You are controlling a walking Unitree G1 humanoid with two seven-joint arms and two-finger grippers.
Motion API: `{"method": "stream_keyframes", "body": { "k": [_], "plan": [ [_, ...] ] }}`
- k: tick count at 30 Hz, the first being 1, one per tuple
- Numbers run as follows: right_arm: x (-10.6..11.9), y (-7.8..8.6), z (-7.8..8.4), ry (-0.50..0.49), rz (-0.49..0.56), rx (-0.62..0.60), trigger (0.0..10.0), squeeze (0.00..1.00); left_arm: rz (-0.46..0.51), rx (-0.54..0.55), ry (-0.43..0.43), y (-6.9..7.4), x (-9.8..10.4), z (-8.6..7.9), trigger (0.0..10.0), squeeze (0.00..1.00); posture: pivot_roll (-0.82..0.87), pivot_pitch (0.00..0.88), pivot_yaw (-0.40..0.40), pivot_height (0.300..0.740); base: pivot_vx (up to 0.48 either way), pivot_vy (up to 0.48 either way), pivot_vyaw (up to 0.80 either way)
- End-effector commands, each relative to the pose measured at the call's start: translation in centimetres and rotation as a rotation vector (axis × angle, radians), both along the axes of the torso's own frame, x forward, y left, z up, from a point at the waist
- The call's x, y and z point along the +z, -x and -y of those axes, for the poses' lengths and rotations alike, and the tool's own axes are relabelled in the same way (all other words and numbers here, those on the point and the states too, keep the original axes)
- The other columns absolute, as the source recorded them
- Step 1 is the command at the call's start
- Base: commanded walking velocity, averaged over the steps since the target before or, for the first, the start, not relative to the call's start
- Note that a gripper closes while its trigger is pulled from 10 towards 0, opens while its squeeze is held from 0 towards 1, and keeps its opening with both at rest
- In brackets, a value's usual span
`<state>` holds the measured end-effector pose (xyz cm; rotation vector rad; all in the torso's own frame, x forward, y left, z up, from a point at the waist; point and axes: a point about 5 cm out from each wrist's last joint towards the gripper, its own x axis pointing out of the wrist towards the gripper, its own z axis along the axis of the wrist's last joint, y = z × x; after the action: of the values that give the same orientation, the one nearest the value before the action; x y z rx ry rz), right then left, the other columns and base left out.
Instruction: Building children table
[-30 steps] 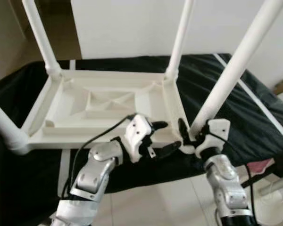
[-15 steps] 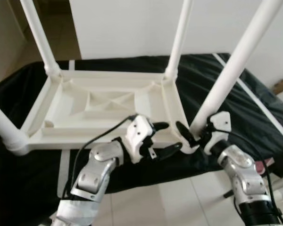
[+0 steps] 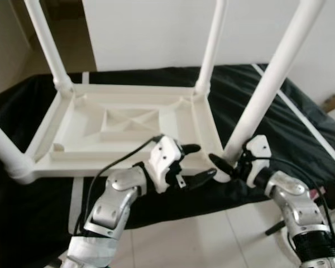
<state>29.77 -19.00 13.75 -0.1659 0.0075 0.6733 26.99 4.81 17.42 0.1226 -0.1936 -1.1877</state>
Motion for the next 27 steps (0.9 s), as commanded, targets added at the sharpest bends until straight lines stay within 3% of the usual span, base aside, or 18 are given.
{"method": "stream_keyframes", "body": {
  "k": [1, 5, 6, 20, 27],
  "plan": [
    [-0.8, 0.3, -0.1, 0.019, -0.030, 0.029, 0.0, 0.00, 0.009, 0.047, 0.013, 0.1, 0.2, 0.0, 10.0, 0.00, 0.00, 0.038, -0.054, 0.740, 0.000, 0.000, 0.00],
    [-1.2, 0.5, 0.3, 0.022, -0.039, 0.020, 0.0, 0.00, 0.007, 0.046, 0.012, 0.1, 0.2, 0.0, 10.0, 0.00, 0.00, 0.039, -0.053, 0.740, 0.000, 0.000, 0.00],
    [-1.4, 0.7, 0.5, 0.022, -0.050, 0.015, 10.0, 0.00, 0.006, 0.045, 0.013, 0.1, 0.2, 0.0, 10.0, 0.00, 0.00, 0.040, -0.053, 0.740, 0.000, 0.000, 0.00],
    [-1.5, 1.0, 0.7, -0.046, -0.056, -0.143, 10.0, 0.00, -0.005, 0.031, 0.021, 0.2, 0.2, 0.3, 10.0, 0.00, -0.02, 0.042, -0.054, 0.740, 0.000, 0.000, 0.00],
    [-0.7, 1.2, 0.0, -0.096, 0.004, -0.361, 10.0, 0.00, -0.011, 0.028, 0.023, 0.3, 0.1, 0.3, 10.0, 0.00, -0.02, 0.045, -0.056, 0.740, 0.000, 0.000, 0.00]
  ]
}}
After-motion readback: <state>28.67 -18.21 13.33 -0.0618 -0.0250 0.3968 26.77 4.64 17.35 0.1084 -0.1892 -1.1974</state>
